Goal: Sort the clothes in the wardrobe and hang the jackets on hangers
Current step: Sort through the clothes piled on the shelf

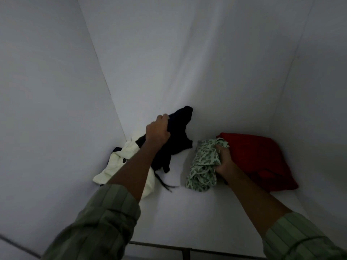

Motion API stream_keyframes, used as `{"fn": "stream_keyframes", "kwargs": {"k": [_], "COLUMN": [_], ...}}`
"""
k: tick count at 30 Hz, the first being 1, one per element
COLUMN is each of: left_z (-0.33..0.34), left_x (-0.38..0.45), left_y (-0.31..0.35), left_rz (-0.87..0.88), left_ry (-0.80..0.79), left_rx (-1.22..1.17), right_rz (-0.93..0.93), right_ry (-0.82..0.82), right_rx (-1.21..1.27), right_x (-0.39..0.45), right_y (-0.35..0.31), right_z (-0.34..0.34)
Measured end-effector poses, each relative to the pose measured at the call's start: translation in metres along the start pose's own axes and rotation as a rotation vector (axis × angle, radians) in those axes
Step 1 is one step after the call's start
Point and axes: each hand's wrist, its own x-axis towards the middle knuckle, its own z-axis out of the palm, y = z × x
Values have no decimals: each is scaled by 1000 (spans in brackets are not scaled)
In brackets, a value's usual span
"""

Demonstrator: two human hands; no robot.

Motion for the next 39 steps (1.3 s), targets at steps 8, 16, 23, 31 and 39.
{"fn": "stream_keyframes", "kwargs": {"k": [8, 16, 23, 31, 39], "left_z": [-33, -65, -55, 9, 144], "left_x": [17, 36, 29, 26, -55], "left_y": [-10, -3, -2, 5, -35], "left_rz": [-194, -367, -311, -559, -507], "left_ry": [208, 297, 272, -11, -373], "left_rx": [-316, -761, -1246, -1525, -465], "right_rz": [-41, 185, 182, -116, -524], "right_ry": [53, -27, -41, -245, 124], "right_rx": [-169, -607, -359, -299, -1727], "right_x": [5, 53, 29, 21, 45], "right_y": [-41, 34, 12, -56, -2], "right_z": [62, 46, 40, 61, 38]}}
